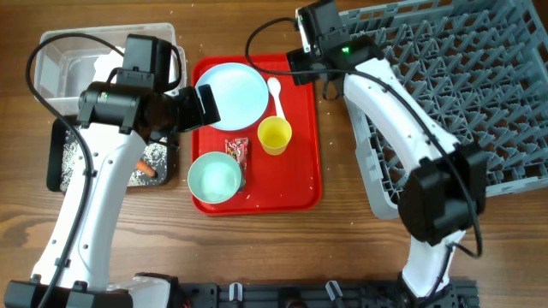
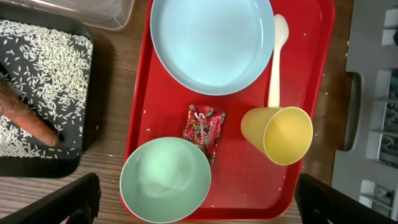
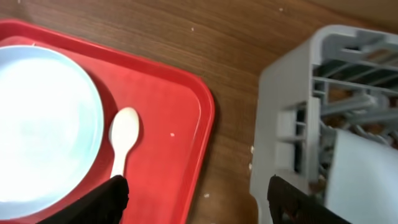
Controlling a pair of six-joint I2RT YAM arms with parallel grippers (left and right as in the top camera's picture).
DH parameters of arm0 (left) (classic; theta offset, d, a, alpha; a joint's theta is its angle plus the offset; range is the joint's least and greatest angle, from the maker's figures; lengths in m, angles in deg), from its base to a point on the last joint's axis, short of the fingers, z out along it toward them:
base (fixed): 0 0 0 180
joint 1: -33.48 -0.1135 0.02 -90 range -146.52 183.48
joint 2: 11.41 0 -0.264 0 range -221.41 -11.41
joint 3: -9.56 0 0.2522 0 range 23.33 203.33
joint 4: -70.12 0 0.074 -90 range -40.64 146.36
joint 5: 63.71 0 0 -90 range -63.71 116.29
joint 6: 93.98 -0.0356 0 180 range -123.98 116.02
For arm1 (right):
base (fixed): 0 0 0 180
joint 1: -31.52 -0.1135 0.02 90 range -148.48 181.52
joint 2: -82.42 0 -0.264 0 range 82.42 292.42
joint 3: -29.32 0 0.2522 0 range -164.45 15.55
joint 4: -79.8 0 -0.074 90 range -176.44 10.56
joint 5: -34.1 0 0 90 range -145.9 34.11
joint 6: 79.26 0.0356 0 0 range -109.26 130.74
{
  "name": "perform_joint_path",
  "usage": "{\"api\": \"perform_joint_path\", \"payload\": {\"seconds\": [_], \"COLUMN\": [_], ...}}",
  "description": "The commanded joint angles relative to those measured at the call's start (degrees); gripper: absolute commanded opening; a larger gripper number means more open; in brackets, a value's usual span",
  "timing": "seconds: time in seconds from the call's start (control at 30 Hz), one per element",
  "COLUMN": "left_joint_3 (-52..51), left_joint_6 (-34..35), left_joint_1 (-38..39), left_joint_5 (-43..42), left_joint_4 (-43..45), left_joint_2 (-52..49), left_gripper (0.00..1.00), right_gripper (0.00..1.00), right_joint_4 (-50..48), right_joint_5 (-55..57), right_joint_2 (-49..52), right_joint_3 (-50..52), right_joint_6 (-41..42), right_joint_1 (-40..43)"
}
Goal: Sort waste into correct bins and load items into the dishwasher rack
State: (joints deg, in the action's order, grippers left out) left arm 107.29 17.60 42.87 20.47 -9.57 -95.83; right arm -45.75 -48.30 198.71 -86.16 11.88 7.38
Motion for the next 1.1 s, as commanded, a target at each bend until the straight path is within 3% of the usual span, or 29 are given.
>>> {"api": "perform_joint_path", "payload": {"seconds": [0.0,1.07], "left_joint_3": [0.4,0.4], "left_joint_6": [0.3,0.3], "left_joint_1": [-0.3,-0.3], "left_joint_5": [0.1,0.2], "left_joint_4": [0.1,0.1], "left_joint_2": [-0.1,-0.1], "left_gripper": [1.00,1.00], "right_gripper": [0.74,0.64], "right_joint_4": [-1.9,-10.8], "right_joint_5": [-2.8,0.5], "right_joint_2": [4.3,11.8], "right_joint_3": [0.1,0.1], "right_joint_6": [-1.0,-2.5], "right_joint_1": [2.8,13.4]}}
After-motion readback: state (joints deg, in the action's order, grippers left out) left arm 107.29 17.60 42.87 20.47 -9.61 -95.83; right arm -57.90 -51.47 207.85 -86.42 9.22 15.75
